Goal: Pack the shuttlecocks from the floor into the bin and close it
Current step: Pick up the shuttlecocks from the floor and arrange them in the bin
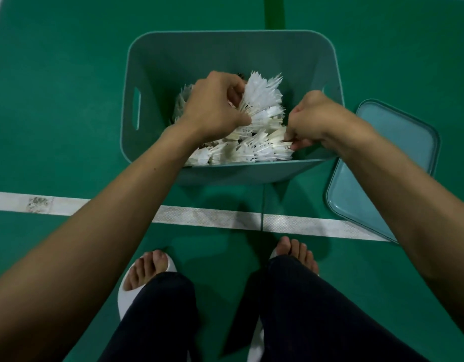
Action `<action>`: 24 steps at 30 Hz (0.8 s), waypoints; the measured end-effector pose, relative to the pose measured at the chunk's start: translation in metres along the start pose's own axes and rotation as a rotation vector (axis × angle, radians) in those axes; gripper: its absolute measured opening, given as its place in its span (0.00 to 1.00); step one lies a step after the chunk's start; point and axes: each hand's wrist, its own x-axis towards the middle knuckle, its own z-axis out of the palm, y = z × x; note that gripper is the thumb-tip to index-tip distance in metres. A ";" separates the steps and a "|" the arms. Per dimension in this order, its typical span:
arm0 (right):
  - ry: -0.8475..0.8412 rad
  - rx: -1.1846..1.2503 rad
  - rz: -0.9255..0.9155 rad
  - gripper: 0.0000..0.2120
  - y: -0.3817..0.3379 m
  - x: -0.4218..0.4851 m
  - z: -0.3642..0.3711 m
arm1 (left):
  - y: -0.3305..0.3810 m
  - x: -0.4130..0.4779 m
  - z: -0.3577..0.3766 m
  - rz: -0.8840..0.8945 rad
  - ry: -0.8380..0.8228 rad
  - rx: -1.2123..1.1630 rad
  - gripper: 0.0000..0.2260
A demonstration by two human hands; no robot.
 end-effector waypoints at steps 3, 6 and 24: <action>-0.050 0.010 0.009 0.08 0.000 -0.002 0.008 | -0.001 0.001 0.008 0.040 -0.008 0.012 0.11; -0.067 0.024 0.016 0.09 -0.001 -0.003 0.015 | -0.003 0.002 0.015 0.051 -0.021 0.009 0.13; 0.485 -0.283 -0.421 0.09 -0.027 -0.021 -0.026 | 0.008 0.022 0.017 0.124 -0.030 0.043 0.16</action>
